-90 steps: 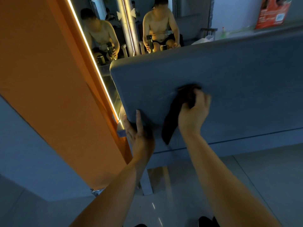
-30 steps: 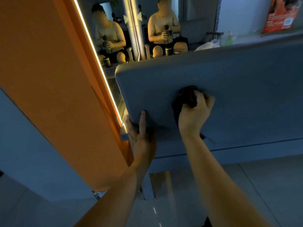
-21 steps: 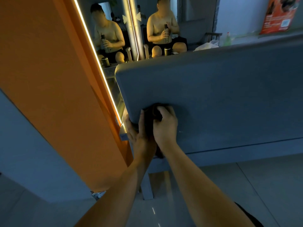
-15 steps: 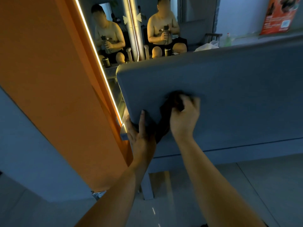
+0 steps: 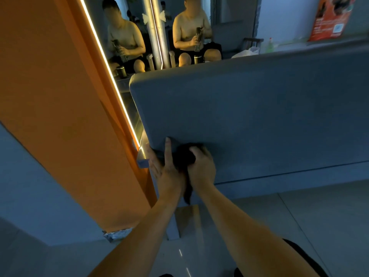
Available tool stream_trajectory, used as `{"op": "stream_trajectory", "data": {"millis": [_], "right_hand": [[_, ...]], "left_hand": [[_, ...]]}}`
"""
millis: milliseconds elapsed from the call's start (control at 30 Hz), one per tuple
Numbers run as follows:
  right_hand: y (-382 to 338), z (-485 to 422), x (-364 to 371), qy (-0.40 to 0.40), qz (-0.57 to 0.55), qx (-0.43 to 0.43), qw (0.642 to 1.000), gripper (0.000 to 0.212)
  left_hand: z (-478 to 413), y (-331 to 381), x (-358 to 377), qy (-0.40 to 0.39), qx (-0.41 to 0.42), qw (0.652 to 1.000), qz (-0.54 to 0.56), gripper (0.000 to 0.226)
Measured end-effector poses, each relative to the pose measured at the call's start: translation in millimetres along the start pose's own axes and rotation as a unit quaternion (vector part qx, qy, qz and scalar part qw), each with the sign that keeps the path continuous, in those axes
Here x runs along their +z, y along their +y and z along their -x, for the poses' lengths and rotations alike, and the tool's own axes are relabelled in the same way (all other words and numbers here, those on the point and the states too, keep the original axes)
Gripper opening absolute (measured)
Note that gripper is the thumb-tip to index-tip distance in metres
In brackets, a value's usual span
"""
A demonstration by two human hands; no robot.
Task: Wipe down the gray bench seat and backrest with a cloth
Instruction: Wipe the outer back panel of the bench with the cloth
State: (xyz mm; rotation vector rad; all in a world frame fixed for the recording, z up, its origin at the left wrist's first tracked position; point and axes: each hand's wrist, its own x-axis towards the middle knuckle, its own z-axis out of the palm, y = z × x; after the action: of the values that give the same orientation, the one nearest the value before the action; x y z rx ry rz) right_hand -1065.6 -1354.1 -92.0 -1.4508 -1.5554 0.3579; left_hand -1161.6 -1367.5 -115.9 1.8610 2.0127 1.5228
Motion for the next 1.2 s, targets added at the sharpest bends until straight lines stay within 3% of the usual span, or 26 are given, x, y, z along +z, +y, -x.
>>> {"op": "stream_trajectory", "data": {"millis": [67,167,233,333,433,767,833,933,1000,1067,1200], "right_hand": [[6,-4,-9,0.027,0.01,0.013,0.999,0.034],[8,-23,-43,0.169,-0.049,0.043,0.984,0.039],[11,-36,-55,0.214,-0.077,0.043,0.973,0.045],[20,-31,-37,0.164,-0.052,0.009,0.985,0.046],[51,-14,-5,0.109,-0.002,-0.034,0.993,0.032],[80,4,0,0.041,-0.037,0.087,0.995,0.023],[77,-4,-14,0.065,-0.054,0.117,0.99,0.028],[65,-28,-43,0.194,-0.094,0.102,0.971,0.033],[59,-41,-52,0.229,-0.109,0.088,0.963,0.035],[58,-38,-42,0.214,-0.103,0.077,0.968,0.039],[76,-8,2,0.107,-0.084,0.052,0.989,0.034]], "left_hand": [[11,-2,4,-0.01,0.008,1.0,-0.01,0.106],[30,-10,15,-0.018,0.019,0.999,-0.032,0.1],[43,-12,27,-0.04,-0.002,0.999,-0.031,0.099],[59,-13,49,-0.103,-0.019,0.994,-0.043,0.097],[63,-19,63,-0.11,-0.024,0.993,-0.026,0.095],[66,-22,67,-0.143,-0.043,0.989,-0.008,0.103],[64,-24,63,-0.167,-0.048,0.985,-0.024,0.108],[62,-30,59,-0.2,-0.041,0.978,-0.05,0.111],[63,-33,60,-0.201,-0.033,0.977,-0.058,0.11],[64,-32,65,-0.193,-0.035,0.98,-0.044,0.111],[66,-29,71,-0.167,-0.051,0.985,-0.011,0.112]]}}
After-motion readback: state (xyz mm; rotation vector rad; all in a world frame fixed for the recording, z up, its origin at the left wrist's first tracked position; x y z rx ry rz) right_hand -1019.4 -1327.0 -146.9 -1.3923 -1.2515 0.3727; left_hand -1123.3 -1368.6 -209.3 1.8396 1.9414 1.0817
